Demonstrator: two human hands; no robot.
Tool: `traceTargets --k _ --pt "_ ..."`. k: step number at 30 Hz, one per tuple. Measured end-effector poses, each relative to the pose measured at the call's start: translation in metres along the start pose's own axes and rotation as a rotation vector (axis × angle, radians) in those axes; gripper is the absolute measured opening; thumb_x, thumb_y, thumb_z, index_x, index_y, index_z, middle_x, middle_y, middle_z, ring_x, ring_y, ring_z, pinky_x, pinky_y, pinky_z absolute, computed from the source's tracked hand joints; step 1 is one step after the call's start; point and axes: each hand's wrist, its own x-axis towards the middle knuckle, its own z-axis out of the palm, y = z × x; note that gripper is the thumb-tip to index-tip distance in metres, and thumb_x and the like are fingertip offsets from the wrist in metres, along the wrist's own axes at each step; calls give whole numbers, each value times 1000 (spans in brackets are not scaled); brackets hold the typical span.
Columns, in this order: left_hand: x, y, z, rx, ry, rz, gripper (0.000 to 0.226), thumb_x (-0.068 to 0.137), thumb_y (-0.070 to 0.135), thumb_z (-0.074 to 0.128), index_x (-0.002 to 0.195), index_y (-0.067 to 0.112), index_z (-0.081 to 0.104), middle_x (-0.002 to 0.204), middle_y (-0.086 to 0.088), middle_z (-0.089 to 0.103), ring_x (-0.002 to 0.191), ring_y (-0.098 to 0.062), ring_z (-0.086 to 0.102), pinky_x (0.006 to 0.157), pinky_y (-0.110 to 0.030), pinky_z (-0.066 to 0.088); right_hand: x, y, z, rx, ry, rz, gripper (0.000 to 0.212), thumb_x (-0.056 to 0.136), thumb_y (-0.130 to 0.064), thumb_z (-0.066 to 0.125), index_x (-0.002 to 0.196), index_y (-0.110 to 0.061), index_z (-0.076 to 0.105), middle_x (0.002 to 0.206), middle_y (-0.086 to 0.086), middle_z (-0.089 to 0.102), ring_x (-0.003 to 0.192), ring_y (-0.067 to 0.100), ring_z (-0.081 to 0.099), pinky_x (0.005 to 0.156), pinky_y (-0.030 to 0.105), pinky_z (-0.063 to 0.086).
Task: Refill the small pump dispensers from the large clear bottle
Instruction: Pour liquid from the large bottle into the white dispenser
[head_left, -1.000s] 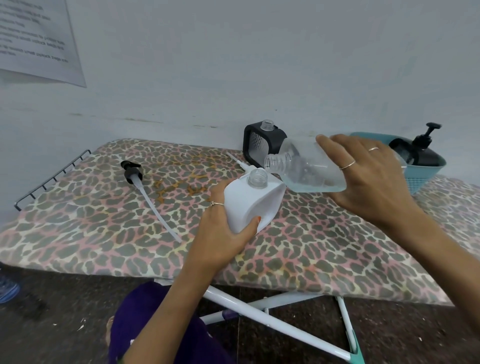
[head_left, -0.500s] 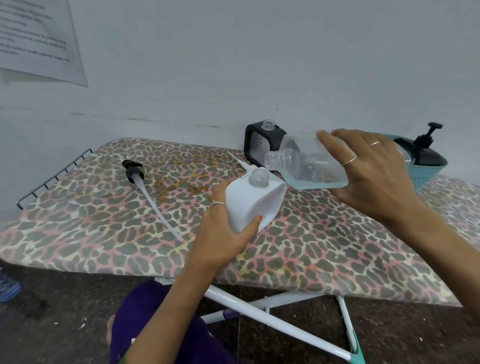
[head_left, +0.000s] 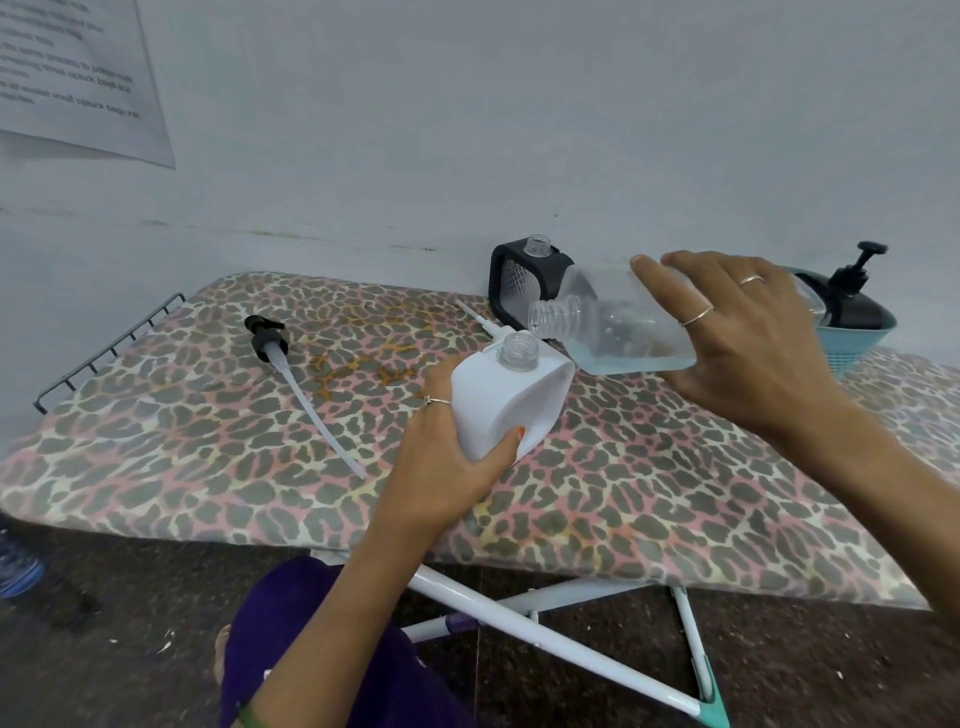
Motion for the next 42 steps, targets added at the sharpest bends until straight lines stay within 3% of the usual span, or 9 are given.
traceTargets --k 15,23,34,42 --pt "0 -1 1 2 -7 -8 69 75 42 70 130 40 27 120 4 55 106 -17 57 85 -43 52 4 1 -1 -17 -13 -30 74 68 -9 75 134 -13 41 117 23 62 103 44 62 81 54 46" --pt "1 -1 1 -2 -4 -2 70 76 40 70 132 34 29 117 7 55 104 -14 57 85 -40 52 4 1 -4 -8 -16 -32 76 65 -4 73 134 -12 42 117 25 61 102 44 62 82 55 46" --pt "0 0 0 -3 3 12 68 77 38 72 128 43 28 117 9 55 104 -11 57 84 -38 53 3 4 -3 -20 -15 -23 79 64 -6 78 134 -13 42 118 23 61 104 44 61 84 54 45" --pt "0 -1 0 -11 -8 13 71 76 38 71 133 31 30 117 9 54 104 -10 56 84 -36 53 4 5 -3 -36 4 -29 78 66 -7 79 134 -13 42 117 23 61 103 43 61 82 53 45"
